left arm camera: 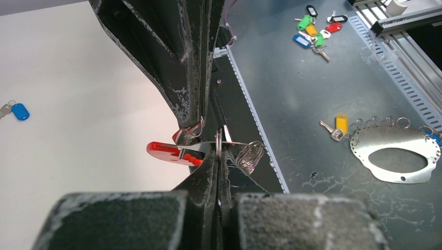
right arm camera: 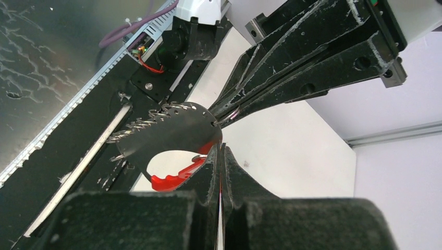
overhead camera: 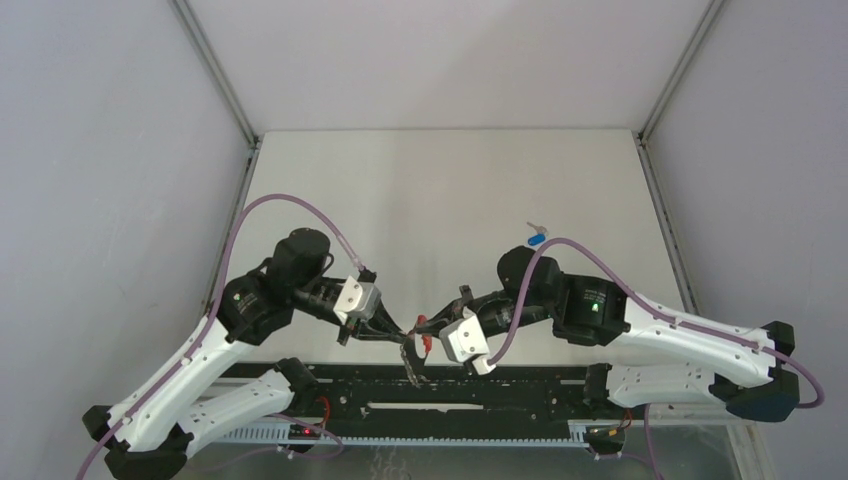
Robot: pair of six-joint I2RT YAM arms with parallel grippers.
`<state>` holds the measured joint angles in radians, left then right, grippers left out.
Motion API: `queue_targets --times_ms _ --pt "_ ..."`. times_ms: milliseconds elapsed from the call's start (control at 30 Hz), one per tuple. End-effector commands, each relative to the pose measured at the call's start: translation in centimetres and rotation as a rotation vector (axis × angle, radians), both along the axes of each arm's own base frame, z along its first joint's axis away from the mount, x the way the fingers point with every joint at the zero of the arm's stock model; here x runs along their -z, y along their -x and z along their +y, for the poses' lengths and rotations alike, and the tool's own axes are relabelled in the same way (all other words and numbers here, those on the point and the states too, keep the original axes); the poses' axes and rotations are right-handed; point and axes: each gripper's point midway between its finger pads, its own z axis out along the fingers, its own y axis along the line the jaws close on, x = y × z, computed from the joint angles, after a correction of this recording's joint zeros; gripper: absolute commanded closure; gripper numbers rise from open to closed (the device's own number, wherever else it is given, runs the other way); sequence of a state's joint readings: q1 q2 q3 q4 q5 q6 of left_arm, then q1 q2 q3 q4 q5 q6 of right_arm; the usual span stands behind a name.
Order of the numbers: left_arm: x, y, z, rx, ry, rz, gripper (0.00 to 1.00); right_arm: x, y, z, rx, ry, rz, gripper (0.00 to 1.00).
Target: Put the keys on the keyring
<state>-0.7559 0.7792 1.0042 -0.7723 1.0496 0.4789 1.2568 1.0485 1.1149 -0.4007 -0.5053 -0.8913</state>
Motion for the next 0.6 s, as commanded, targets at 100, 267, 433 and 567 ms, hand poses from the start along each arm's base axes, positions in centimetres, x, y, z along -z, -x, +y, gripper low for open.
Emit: queue_targets --times_ms 100,267,433,567 --pt "-1.4 -0.3 -0.1 -0.012 0.031 -0.034 1.0 -3.3 0.4 0.3 -0.01 -0.085 -0.055 1.0" --pt "-1.4 -0.3 -0.2 -0.017 0.031 -0.02 1.0 -3.2 0.8 0.2 -0.021 -0.08 -0.06 1.0" --pt "-1.4 -0.4 -0.3 -0.019 0.033 -0.018 1.0 -3.3 1.1 0.3 -0.032 -0.084 -0.063 1.0" --pt "-1.4 -0.5 -0.3 -0.023 0.032 -0.018 1.0 -3.5 1.2 0.3 -0.031 -0.088 -0.067 1.0"
